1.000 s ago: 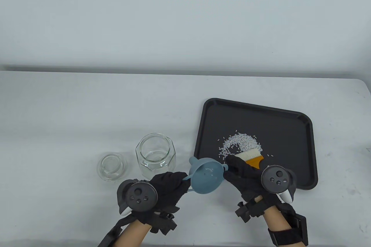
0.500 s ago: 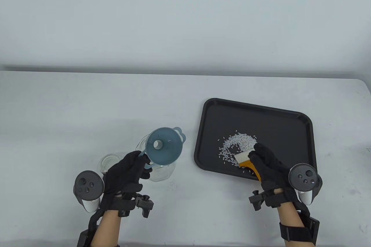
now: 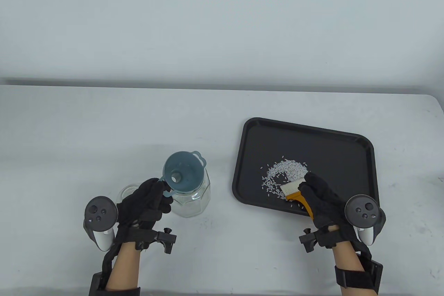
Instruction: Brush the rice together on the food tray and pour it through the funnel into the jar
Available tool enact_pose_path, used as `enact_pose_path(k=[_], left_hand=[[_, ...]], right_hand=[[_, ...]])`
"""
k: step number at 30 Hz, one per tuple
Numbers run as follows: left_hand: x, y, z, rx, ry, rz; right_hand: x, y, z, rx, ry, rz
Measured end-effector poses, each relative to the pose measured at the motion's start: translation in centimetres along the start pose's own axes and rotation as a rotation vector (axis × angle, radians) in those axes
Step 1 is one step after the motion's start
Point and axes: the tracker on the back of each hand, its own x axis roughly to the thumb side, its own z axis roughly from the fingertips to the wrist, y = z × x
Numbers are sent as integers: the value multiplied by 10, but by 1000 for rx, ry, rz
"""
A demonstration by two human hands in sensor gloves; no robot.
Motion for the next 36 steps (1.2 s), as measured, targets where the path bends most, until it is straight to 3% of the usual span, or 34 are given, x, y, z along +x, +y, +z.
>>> enact_pose_path(k=[6, 21, 28, 36], left_hand=[[-9, -1, -1, -19, 59, 66], [-5, 17, 1, 66, 24, -106], [6, 21, 3, 130, -117, -435], [10, 16, 2, 126, -215, -859]], right_hand=[[0, 0, 0, 1, 3, 1], [1, 0, 0, 21, -4, 53], [9, 3, 0, 32, -54, 169], [22, 16, 3, 114, -171, 516]])
